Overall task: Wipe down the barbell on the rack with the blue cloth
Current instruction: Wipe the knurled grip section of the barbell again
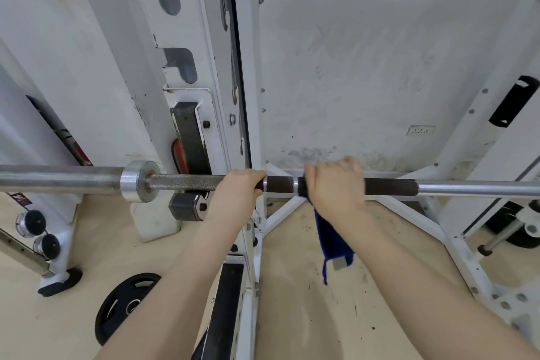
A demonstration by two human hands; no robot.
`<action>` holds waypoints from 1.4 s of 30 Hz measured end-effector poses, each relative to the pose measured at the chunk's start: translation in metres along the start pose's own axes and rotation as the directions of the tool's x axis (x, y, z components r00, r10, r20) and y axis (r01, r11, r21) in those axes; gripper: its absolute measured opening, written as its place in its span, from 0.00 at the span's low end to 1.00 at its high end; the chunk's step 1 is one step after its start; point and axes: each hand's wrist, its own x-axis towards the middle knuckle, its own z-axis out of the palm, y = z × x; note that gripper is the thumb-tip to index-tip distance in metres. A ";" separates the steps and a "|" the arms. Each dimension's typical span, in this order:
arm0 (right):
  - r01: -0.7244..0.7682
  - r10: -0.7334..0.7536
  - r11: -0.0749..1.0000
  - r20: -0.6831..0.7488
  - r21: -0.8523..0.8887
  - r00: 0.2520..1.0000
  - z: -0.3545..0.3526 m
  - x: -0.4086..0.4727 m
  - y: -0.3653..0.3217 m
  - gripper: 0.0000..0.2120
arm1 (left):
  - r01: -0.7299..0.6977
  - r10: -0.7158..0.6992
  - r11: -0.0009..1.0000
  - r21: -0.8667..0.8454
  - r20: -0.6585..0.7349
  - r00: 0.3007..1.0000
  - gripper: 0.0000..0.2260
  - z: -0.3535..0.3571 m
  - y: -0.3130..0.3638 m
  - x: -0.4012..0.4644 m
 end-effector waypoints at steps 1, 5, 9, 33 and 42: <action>0.017 -0.016 0.999 -0.008 0.044 1.000 0.003 0.001 -0.013 0.19 | 0.005 -0.005 1.000 0.006 0.008 1.000 0.11 -0.001 0.001 0.000; -0.030 0.032 0.996 -0.027 0.082 0.999 0.010 -0.001 -0.009 0.19 | 0.049 -0.049 0.998 -0.027 -0.005 0.999 0.08 -0.001 0.001 -0.003; -0.046 0.045 0.999 -0.050 -0.020 0.998 0.007 -0.012 0.050 0.18 | 0.056 -0.057 0.997 -0.057 -0.024 0.998 0.07 0.000 -0.001 -0.005; -0.064 0.101 0.983 0.214 -0.172 0.972 -0.018 -0.016 0.105 0.06 | -0.182 0.203 0.975 0.128 -0.179 0.963 0.18 0.048 0.090 0.005; -0.118 0.100 0.989 0.189 0.091 0.977 -0.018 -0.012 0.112 0.15 | -0.108 0.139 0.987 0.122 -0.283 0.949 0.18 0.056 0.093 0.005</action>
